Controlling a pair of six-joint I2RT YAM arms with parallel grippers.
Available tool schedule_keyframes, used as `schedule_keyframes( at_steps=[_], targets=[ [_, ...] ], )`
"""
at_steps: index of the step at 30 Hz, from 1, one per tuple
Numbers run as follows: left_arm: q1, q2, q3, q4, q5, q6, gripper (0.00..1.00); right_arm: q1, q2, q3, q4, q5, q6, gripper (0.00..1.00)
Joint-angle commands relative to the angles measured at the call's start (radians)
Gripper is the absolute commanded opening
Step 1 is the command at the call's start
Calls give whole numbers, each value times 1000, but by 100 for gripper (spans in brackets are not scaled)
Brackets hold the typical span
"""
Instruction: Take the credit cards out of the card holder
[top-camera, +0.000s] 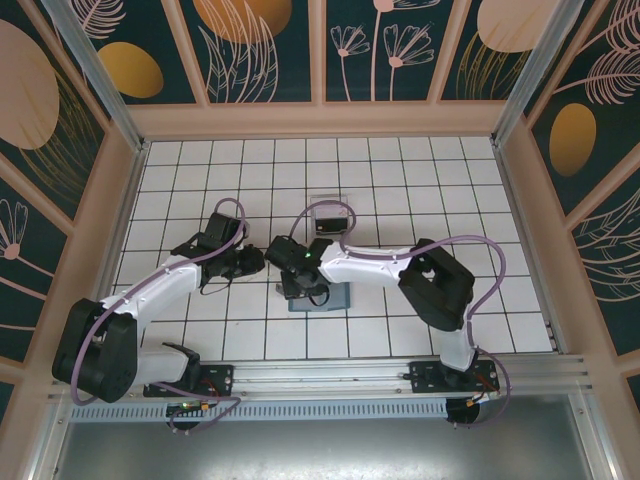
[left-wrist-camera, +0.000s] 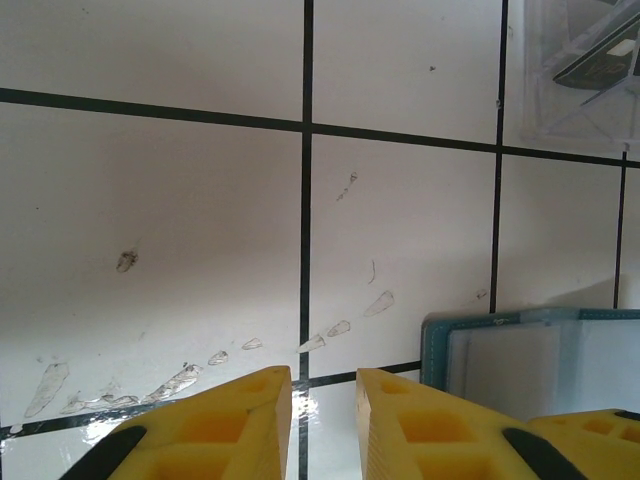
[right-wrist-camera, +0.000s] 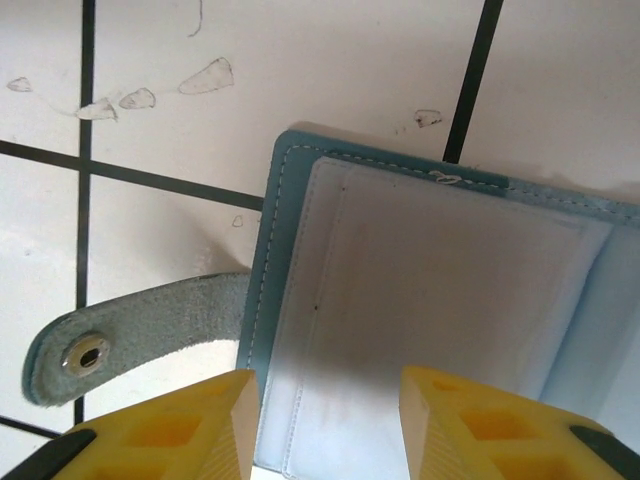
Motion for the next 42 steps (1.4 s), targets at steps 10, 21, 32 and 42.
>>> schedule_keyframes(
  at_steps=[10, 21, 32, 42],
  targets=[
    [6, 17, 27, -7, 26, 25, 24, 21, -11, 22, -14, 44, 27, 42],
    [7, 3, 21, -10, 28, 17, 24, 8, -17, -35, 139, -53, 39, 36],
    [6, -4, 19, -14, 27, 17, 25, -4, -24, -104, 142, -46, 62, 36],
    [7, -2, 22, -15, 27, 18, 25, -5, -74, -134, 96, -4, 79, 39]
  ],
)
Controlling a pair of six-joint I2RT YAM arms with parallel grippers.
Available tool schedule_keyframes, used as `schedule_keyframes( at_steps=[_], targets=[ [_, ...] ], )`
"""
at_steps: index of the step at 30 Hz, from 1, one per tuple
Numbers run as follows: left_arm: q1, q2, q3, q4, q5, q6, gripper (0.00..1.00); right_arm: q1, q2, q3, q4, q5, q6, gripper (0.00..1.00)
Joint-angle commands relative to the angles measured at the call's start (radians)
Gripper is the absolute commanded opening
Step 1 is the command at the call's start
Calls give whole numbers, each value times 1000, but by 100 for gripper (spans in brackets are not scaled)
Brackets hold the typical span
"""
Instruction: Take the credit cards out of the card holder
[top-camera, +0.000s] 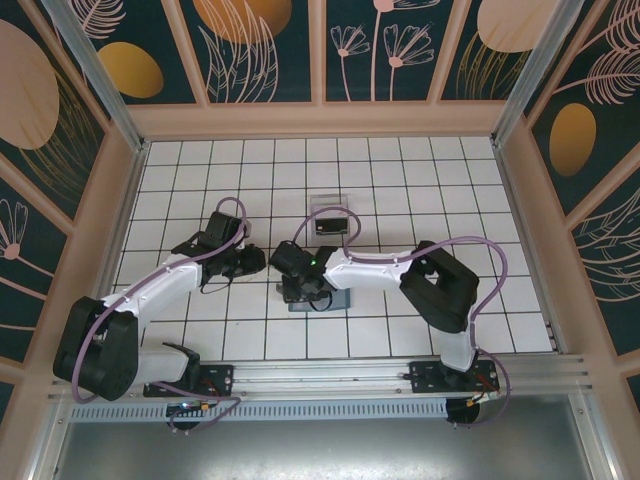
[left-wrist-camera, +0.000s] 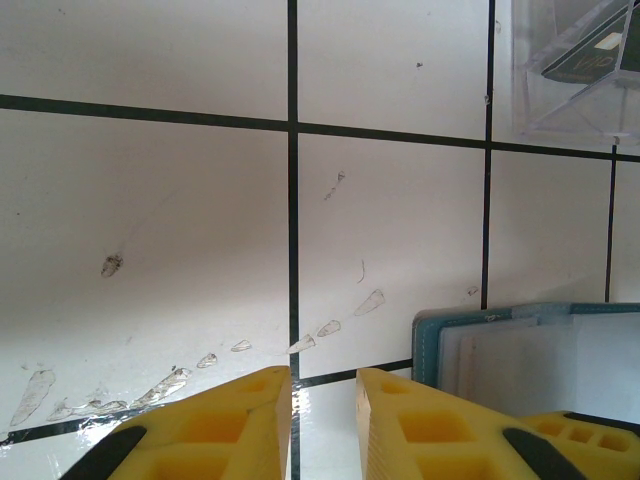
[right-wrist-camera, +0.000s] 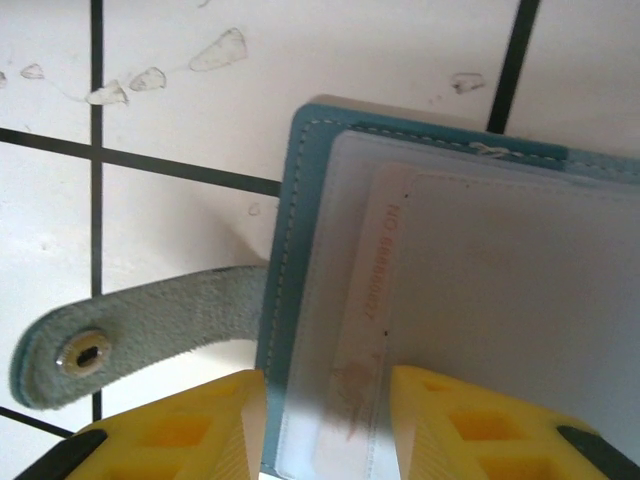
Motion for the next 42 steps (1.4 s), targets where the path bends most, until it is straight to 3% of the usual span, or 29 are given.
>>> schedule_keyframes(
  at_steps=[1, 20, 42],
  targets=[
    [6, -11, 14, -15, 12, 9, 24, -6, -31, -17, -65, 50, 26, 39],
    [7, -7, 13, -15, 15, 10, 25, 24, 60, 115, -295, 200, 2, 37],
    [6, 8, 17, -8, 27, 9, 24, 38, 74, 164, -454, 317, 16, 43]
  ],
)
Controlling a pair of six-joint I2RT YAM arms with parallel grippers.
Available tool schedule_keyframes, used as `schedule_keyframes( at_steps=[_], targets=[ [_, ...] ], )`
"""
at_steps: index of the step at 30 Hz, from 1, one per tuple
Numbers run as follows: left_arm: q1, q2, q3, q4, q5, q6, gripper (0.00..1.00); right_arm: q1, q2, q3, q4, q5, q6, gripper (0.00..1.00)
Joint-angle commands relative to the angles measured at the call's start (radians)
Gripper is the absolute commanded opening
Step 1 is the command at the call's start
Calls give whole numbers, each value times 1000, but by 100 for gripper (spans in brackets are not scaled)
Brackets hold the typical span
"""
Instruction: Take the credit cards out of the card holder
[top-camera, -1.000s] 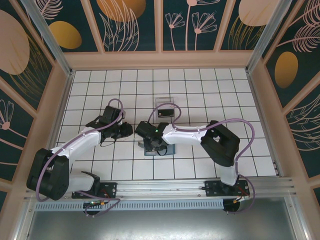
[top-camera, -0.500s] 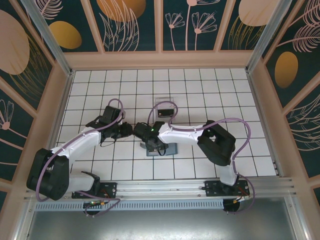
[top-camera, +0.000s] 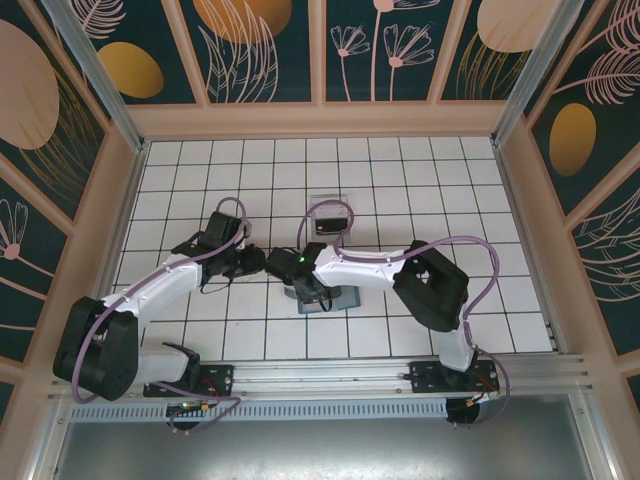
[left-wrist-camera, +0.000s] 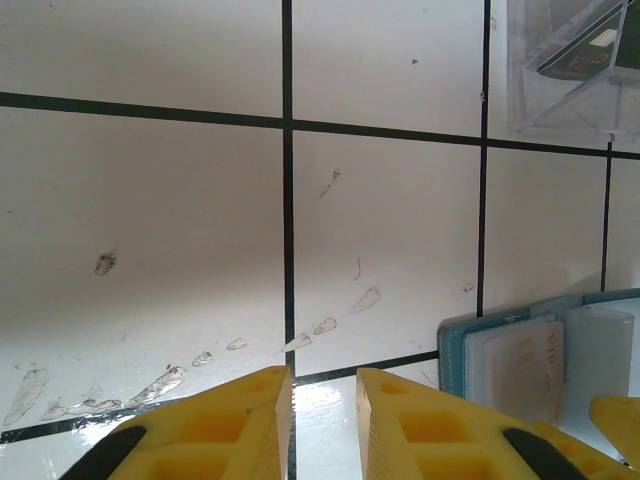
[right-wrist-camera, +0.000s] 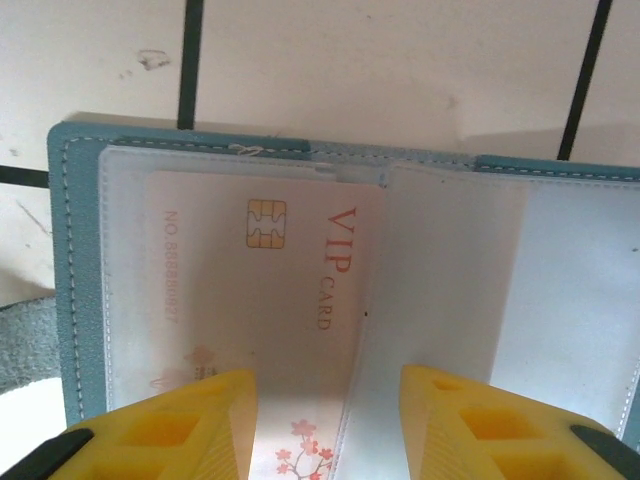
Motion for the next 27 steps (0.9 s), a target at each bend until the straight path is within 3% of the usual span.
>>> schedule_keyframes(
  at_steps=[1, 27],
  targets=[
    [7, 9, 18, -8, 19, 8, 24, 10, 13, 32, -81, 72, 22, 43],
    [6, 38, 57, -20, 51, 5, 25, -38, -97, -92, -108, 139, 40, 51]
  ],
)
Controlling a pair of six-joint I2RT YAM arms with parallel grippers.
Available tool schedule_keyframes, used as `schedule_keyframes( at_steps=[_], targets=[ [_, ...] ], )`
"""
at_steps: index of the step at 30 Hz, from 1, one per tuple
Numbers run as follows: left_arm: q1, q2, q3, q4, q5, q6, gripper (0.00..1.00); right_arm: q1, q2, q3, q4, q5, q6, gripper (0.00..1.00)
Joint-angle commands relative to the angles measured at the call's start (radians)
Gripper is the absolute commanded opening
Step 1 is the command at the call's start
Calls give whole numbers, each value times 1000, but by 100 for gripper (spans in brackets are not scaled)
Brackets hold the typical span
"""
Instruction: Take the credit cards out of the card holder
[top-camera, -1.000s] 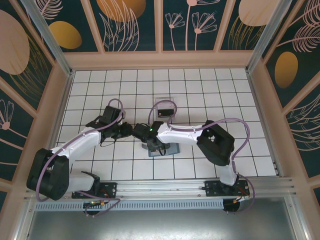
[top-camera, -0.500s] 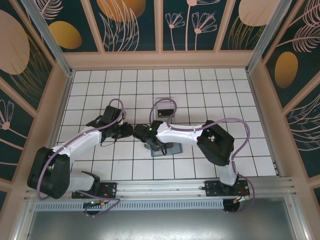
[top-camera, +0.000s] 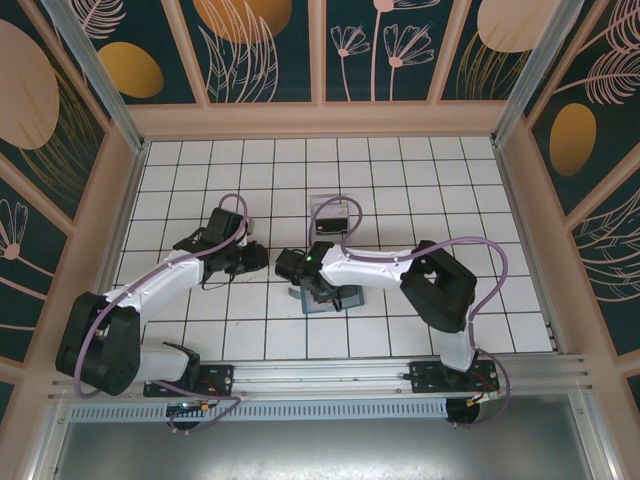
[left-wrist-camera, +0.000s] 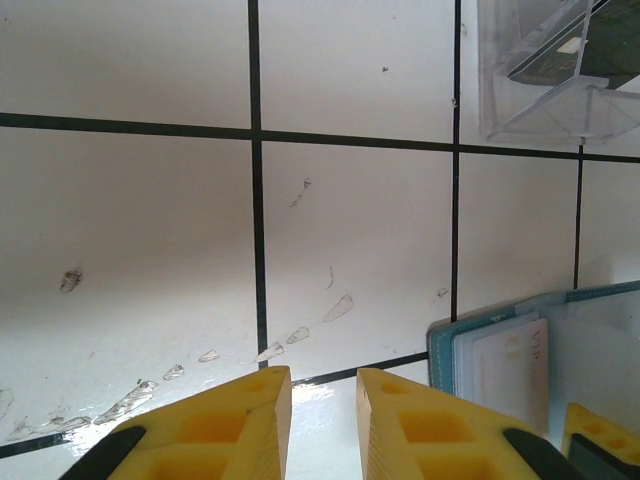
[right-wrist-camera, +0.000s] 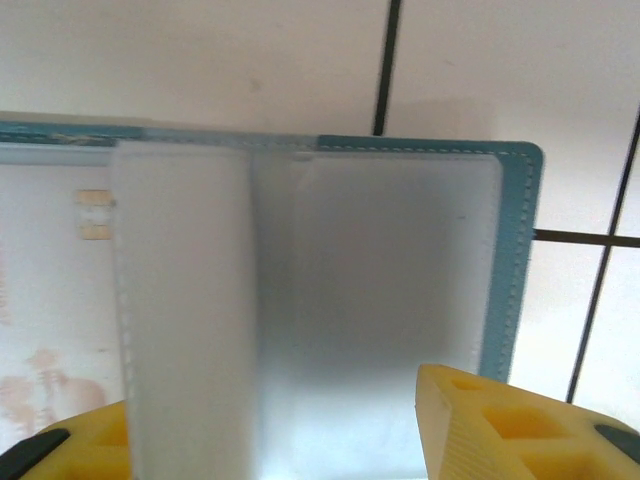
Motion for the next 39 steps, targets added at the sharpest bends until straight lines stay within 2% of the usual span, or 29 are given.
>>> schedule_keyframes(
  at_steps=[1, 9, 17, 23, 30, 39],
  targets=[
    [7, 10, 26, -20, 16, 5, 25, -16, -55, -36, -9, 46, 27, 50],
    [6, 16, 36, -27, 20, -3, 24, -47, -108, -119, 39, 32, 16, 51],
    [5, 26, 56, -36, 33, -12, 24, -84, -162, -265, 176, -38, 9, 51],
    [-16, 44, 73, -38, 50, -20, 24, -94, -188, -354, 273, -114, 13, 41],
    [-111, 73, 101, -39, 19, -40, 24, -93, -237, -413, 415, -244, 38, 24],
    [-199, 114, 127, -15, 17, -79, 24, -85, -271, -377, 464, -317, 57, 21]
  ],
)
